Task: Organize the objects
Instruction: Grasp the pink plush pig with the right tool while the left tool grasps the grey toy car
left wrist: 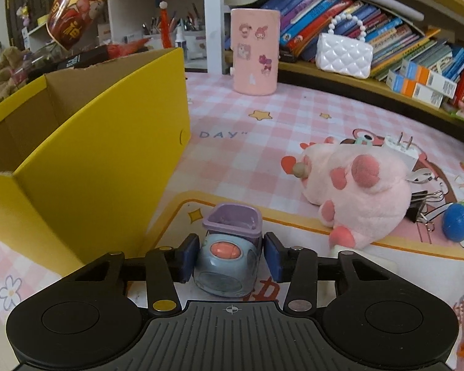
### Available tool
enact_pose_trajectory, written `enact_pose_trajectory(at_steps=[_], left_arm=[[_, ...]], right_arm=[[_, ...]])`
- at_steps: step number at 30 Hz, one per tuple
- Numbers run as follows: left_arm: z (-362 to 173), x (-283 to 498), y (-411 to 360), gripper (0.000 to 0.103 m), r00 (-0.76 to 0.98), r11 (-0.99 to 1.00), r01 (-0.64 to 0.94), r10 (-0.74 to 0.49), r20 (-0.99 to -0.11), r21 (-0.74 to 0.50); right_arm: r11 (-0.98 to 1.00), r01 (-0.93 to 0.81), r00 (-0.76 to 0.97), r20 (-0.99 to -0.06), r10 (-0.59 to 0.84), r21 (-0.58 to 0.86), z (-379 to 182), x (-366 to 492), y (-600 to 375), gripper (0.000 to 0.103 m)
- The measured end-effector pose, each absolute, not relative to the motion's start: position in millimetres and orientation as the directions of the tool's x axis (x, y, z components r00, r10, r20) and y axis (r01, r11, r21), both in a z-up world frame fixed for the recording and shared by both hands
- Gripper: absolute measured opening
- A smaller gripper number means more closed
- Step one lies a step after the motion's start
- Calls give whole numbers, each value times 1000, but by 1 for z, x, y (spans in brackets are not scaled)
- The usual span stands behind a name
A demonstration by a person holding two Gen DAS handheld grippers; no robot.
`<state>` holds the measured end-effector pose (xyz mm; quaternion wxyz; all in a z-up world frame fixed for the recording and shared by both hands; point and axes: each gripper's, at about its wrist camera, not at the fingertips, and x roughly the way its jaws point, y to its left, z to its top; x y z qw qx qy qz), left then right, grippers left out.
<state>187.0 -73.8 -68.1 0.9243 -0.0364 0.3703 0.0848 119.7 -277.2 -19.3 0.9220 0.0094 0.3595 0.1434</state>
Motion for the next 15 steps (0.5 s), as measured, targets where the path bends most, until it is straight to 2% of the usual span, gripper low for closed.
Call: enact_pose_trajectory(at_steps=[8,15], left_arm=[[-44,133,-57,39,767,988,-101,5,-642,-113],[-24,67,-20,39,781,975,-122,-21,-625,-185]], right_arm=[[968,-233,728,-643,237,93,-10,95,-259,65],[969,-225,719,-655,234,100,-8,75,-224,65]])
